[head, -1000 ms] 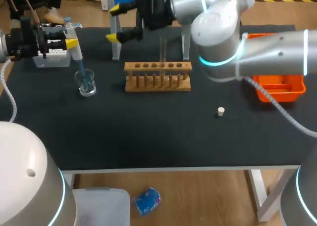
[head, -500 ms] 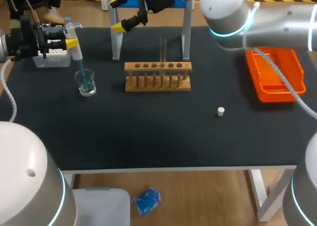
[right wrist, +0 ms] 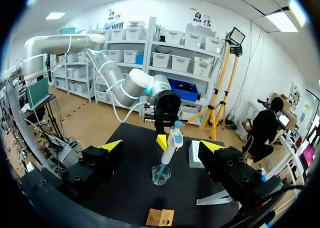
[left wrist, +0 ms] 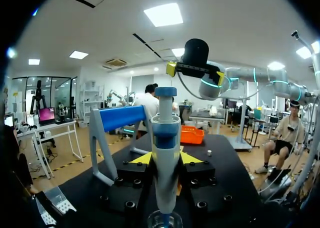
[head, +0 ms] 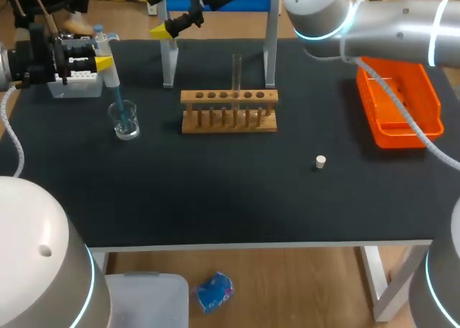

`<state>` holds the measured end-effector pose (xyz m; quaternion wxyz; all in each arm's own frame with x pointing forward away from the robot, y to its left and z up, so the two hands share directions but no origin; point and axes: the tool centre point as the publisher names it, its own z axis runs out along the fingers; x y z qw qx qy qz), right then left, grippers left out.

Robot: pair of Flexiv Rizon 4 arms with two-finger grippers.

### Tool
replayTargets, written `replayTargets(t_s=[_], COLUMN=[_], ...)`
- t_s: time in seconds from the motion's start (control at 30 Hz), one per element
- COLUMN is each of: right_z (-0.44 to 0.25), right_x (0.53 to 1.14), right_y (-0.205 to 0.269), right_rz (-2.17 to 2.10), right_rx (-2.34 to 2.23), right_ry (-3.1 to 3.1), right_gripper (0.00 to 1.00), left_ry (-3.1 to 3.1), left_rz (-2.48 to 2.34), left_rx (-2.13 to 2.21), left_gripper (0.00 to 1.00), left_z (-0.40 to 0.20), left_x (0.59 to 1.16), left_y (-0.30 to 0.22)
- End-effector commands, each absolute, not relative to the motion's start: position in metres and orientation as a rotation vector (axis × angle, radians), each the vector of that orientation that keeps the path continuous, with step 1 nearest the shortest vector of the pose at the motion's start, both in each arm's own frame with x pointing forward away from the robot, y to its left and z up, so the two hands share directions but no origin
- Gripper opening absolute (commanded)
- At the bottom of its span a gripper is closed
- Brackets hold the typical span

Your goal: Invert the test tube, pick up the pipette, mount the tip to pipette, aspirate from beaker and dispense into the tube, eject the tip, return the pipette, and cap with the stopper.

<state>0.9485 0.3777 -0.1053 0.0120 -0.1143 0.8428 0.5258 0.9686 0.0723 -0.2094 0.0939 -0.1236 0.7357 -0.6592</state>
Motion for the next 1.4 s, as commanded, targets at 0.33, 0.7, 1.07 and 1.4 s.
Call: replayTargets(t_s=[0.33,0.7,1.07,1.4], right_z=[-0.093,-0.1,-0.113,-0.118], right_x=[0.974,0.97,0.964,0.961], right_y=[0.43,0.466,0.479,0.485], right_rz=[1.677,1.788,1.925,1.934], right_rx=[-0.397,-0.372,-0.251,-0.248], right_ry=[2.654,2.672,2.721,2.728], right_gripper=[0.03,0.0,0.0,0.0], left_ry=[2.182,2.182,2.182,2.182], left_rz=[-1.96,-1.96,-1.96,-1.96], left_rx=[-0.361,-0.361,-0.361,-0.361], left_gripper=[0.0,0.0,0.0,0.0], left_z=[-0.21,-0.21,-0.21,-0.21], left_x=[0.969,0.969,0.969,0.969], left_y=[0.073,0.073,0.073,0.073])
